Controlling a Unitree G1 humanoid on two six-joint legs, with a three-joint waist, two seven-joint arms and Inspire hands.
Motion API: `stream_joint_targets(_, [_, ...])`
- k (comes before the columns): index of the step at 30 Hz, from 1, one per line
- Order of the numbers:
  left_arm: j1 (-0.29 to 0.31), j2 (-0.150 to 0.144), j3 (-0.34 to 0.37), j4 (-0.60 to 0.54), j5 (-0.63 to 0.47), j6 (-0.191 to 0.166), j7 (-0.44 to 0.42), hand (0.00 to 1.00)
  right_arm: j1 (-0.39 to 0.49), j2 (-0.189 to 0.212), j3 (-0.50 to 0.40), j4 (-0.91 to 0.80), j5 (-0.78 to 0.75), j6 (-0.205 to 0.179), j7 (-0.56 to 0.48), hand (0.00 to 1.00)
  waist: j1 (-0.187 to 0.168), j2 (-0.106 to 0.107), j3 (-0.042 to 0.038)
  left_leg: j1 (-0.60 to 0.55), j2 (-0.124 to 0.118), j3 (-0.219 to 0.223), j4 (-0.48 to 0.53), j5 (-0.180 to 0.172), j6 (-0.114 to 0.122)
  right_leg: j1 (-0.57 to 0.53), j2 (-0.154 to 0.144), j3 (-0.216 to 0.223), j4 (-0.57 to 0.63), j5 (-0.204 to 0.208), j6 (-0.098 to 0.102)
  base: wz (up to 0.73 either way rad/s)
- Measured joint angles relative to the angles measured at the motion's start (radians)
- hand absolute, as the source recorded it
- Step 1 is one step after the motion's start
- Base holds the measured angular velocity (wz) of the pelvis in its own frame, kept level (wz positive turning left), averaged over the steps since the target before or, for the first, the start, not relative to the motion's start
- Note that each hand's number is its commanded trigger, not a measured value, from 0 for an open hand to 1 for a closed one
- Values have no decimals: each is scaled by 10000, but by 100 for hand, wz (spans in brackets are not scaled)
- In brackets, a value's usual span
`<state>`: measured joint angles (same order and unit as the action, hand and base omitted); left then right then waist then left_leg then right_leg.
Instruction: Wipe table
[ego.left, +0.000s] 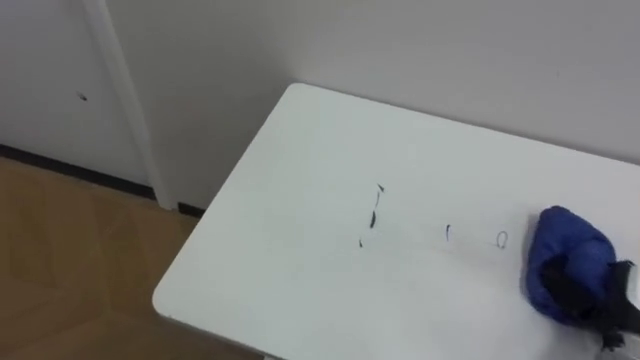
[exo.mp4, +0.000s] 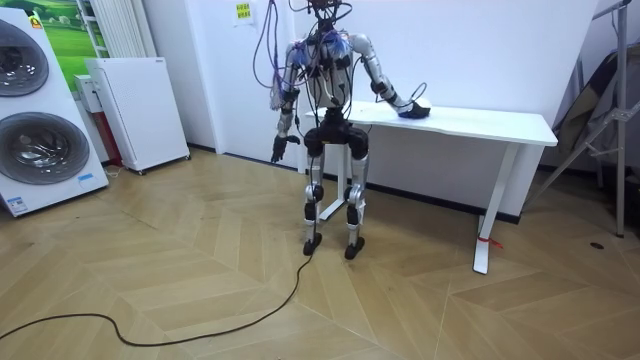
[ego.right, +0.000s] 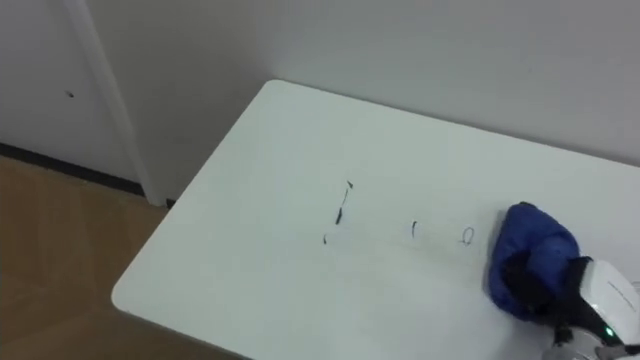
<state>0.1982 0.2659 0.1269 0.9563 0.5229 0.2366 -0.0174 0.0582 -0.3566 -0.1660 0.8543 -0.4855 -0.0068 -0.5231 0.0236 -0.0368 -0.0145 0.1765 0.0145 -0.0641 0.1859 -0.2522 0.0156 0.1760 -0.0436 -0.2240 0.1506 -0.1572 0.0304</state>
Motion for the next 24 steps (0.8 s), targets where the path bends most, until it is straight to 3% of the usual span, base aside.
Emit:
stream_joint_targets(3, [-72, -21, -91, -137, -7, 2, -75, 0, -201, 31, 125, 23, 137, 136, 263, 100, 57, -14, -27, 9, -5, 26, 20, 0, 10, -3, -8, 19, 22, 1, 0, -5])
stream_joint_targets(6, [-158, -156, -394, -136, -124, 49, -66, 0, -662, 325, 611, -214, 150, 809, 289, 100, 211, 24, -33, 139, 82, 243, -8, -5, -1, -31, 90, 299, 90, 25, -40, -30])
stream_joint_targets(8, [-540, -354, -847, 6, -87, 121, -61, 0, -844, 438, 1480, -1150, 17, 1820, 527, 100, 600, 57, -13, 170, 162, 384, -49, -23, -40, -267, 200, 466, 234, 99, -144, -55])
stream_joint_targets(9, [-633, -405, -948, 19, -58, 180, -59, 0, -868, 470, 1825, -1595, -59, 2070, 746, 100, 732, 62, -13, 161, 182, 393, -66, -22, -48, -372, 239, 515, 286, 121, -180, -73])
stream_joint_targets(11, [-1176, -568, -1044, 505, -27, 302, -53, 0, -1147, 853, 3688, -3306, -1174, 2600, 1753, 100, 1152, 20, 24, 145, 292, 370, -174, 20, -136, -651, 404, 564, 392, 228, -356, -62])
stream_joint_targets(13, [-1343, -641, -1111, 535, -27, 398, -52, 0, -1688, 1428, 4915, -3885, -1917, 2555, 2461, 100, 1264, -21, 70, 77, 345, 298, -179, 52, -208, -708, 476, 512, 375, 245, -413, -4])
stream_joint_targets(16, [-1326, -778, -1144, 207, -39, 429, -65, 0, -2303, 1897, 5438, -4164, -2566, 2117, 3208, 100, 1613, -25, 161, -235, 290, -18, -140, 102, -217, -819, 393, 266, 334, 184, -416, 38])
stream_joint_targets(18, [-991, -718, -1130, 1, -55, 518, -74, 0, -2501, 1833, 5309, -3935, -2619, 2038, 3252, 100, 1642, -34, 174, -329, 189, -288, -129, 138, -180, -756, 300, 74, 223, 146, -362, 48])
stream_joint_targets(20, [-593, -628, -1104, -133, -113, 644, -121, 0, -2346, 1423, 5137, -3753, -2261, 1682, 3149, 100, 1536, -63, 173, -329, 96, -404, -102, 177, -120, -627, 172, -193, 174, 76, -253, 49])
stream_joint_targets(22, [-240, -515, -903, -344, -69, 594, -164, 0, -1719, 1020, 4361, -3482, -1958, 927, 2848, 100, 1234, -133, 163, -323, -27, -453, -70, 221, -44, -400, 21, -268, 86, 17, -156, 71])
stream_joint_targets(23, [-207, -385, -860, -340, 34, 521, -170, 0, -1339, 827, 3890, -3263, -1681, 497, 2562, 100, 1101, -210, 152, -305, -103, -267, -63, 241, -10, -297, -92, -242, 22, -53, -42, 69])
stream_joint_targets(24, [-171, -332, -787, -342, 75, 426, -171, 0, -1178, 740, 3649, -3154, -1504, 318, 2466, 100, 1093, -215, 150, -296, -115, -157, -54, 246, -1, -253, -116, -248, 20, -64, -24, 52])
